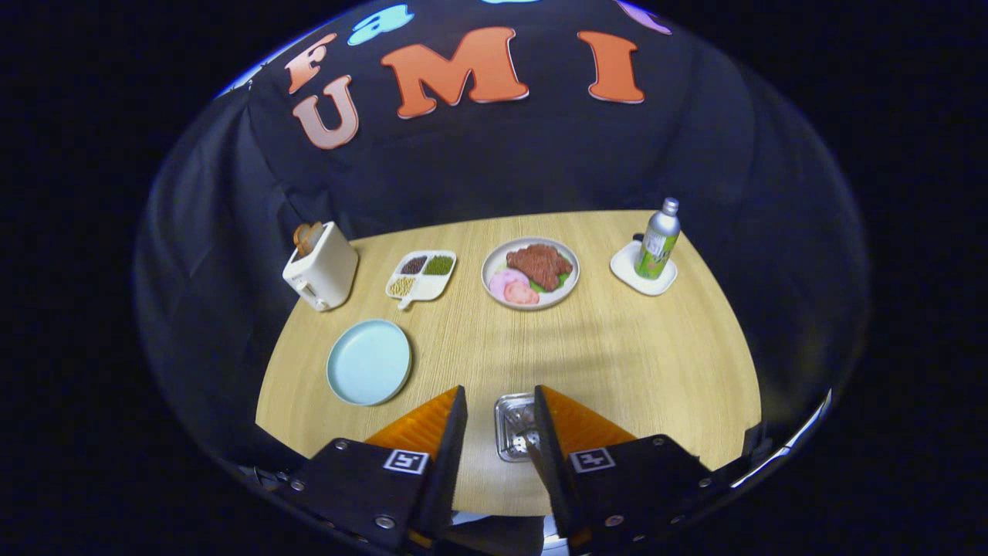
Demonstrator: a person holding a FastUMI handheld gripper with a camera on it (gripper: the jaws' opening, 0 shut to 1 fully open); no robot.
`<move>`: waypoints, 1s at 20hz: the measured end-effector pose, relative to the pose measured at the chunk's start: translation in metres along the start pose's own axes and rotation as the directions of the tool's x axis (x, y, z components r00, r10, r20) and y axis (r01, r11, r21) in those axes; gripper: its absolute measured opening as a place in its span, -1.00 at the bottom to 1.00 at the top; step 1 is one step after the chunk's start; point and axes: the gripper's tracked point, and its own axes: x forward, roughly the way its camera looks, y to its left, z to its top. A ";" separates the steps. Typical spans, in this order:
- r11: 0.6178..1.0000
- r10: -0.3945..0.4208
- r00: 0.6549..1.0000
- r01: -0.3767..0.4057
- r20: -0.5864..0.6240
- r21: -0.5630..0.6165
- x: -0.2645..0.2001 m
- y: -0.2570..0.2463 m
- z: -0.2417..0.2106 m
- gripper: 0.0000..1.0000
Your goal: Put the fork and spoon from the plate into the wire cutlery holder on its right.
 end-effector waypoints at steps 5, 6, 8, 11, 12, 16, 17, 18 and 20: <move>1.000 -0.010 0.955 0.015 0.298 -0.013 -0.034 -0.003 0.078 0.63; 0.999 -0.016 0.932 0.029 0.361 -0.029 -0.043 -0.004 0.093 0.68; 0.997 -0.014 0.890 0.049 0.456 -0.067 -0.059 0.005 0.120 0.74; 0.994 -0.007 0.816 0.067 0.578 -0.081 -0.085 0.011 0.156 0.90; 0.994 -0.005 0.783 0.072 0.622 -0.083 -0.096 0.015 0.167 0.92; 0.987 0.004 0.651 0.119 0.759 -0.108 -0.135 0.021 0.205 0.93; 0.985 0.003 0.624 0.135 0.782 -0.112 -0.142 0.021 0.212 0.93; 0.983 0.004 0.600 0.146 0.800 -0.115 -0.148 0.023 0.218 0.93; 0.983 0.012 0.558 0.146 0.830 -0.113 -0.158 0.027 0.224 0.93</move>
